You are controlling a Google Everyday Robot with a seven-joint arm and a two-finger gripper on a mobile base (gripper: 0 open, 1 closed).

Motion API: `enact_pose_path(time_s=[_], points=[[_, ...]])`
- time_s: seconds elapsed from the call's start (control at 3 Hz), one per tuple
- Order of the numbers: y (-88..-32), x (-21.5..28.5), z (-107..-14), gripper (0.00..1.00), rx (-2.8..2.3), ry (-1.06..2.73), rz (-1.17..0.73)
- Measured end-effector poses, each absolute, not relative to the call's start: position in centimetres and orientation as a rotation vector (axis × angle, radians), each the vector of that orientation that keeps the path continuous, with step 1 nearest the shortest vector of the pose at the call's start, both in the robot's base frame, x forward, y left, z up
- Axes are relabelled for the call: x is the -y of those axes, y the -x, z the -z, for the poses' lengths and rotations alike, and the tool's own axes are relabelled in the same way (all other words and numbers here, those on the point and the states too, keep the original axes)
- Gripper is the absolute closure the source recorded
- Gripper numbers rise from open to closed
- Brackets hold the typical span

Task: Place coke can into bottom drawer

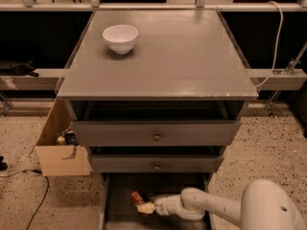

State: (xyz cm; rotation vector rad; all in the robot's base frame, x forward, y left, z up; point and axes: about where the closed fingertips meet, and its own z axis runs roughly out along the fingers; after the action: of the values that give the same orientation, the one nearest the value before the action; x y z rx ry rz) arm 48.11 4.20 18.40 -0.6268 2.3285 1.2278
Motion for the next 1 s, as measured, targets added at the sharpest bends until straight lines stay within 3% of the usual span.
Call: enact_pose_path(time_s=[0.33, 1.0], points=[[-50.6, -4.3, -16.7, 1.00, -2.414, 0.608, -1.192], [-49.4, -4.8, -16.2, 1.00, -2.427, 0.627, -1.211]])
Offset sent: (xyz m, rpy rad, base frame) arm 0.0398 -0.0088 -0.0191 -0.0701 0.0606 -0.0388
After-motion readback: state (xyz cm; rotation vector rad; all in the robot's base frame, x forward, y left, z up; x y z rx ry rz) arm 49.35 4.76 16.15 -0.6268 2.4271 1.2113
